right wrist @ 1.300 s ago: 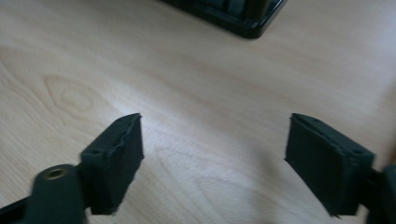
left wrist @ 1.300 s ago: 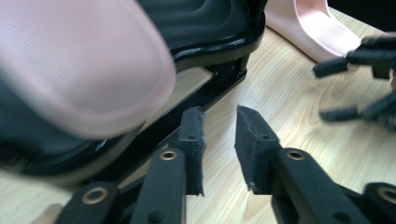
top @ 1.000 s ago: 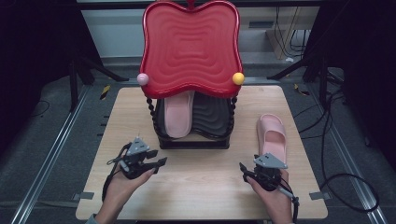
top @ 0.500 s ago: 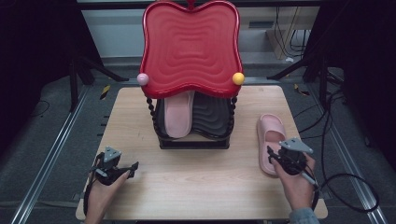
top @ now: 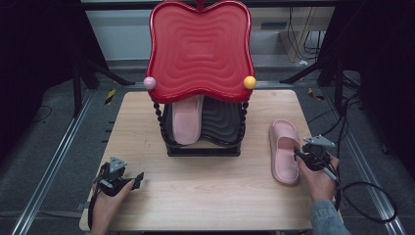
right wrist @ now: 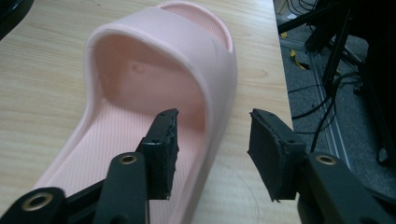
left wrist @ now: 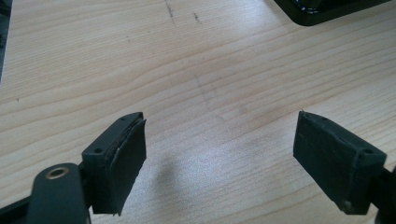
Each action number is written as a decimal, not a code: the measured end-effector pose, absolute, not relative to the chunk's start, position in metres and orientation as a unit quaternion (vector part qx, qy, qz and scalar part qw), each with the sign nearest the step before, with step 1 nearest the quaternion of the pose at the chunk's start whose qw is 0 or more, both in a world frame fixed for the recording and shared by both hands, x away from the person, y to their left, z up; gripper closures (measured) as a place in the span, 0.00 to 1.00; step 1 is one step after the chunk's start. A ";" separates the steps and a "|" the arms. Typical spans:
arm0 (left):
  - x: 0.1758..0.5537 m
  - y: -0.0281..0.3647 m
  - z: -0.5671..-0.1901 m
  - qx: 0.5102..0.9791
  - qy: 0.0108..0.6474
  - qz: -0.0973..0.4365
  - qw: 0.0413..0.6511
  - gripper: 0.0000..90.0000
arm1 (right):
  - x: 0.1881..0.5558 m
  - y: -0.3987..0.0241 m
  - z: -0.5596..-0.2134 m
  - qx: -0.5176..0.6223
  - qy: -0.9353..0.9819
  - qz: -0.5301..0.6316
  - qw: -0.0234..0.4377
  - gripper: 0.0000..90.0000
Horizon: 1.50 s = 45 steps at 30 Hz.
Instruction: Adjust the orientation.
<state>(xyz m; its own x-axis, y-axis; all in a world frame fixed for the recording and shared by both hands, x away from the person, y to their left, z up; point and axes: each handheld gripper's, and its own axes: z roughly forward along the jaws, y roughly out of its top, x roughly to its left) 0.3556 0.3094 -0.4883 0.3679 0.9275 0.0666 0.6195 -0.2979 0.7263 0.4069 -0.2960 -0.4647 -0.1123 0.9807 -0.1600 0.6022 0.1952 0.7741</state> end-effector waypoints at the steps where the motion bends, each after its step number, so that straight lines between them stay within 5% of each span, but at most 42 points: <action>1: 0.356 0.309 -0.489 0.767 0.504 0.247 0.310 0.19 | 0.410 -0.296 -0.466 0.574 0.693 0.272 0.341 0.61; 10: 0.355 0.310 -0.490 0.769 0.504 0.247 0.306 0.20 | 0.428 -0.296 -0.470 0.576 0.692 0.274 0.339 0.88; 18: 0.355 0.309 -0.491 0.770 0.504 0.247 0.303 0.21 | 0.379 -0.295 -0.454 0.531 0.717 0.308 0.330 0.91; 27: 0.356 0.307 -0.494 0.775 0.502 0.246 0.294 0.22 | 0.312 -0.261 -0.443 0.421 0.786 0.373 0.257 0.91; 38: 0.357 0.312 -0.497 0.771 0.509 0.244 0.296 0.22 | 0.345 -0.163 -0.452 0.310 0.837 0.405 0.200 0.91; 45: 0.357 0.314 -0.497 0.768 0.512 0.245 0.296 0.22 | 0.358 -0.138 -0.469 0.296 0.852 0.390 0.188 0.90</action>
<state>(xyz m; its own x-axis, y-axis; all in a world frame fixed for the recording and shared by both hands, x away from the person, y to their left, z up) 0.3575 0.3142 -0.4968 0.3565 0.9314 0.0733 0.6412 -0.3009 0.7059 0.3581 -0.1384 -0.4691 -0.7539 0.6509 -0.0895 0.3577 0.5209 0.7750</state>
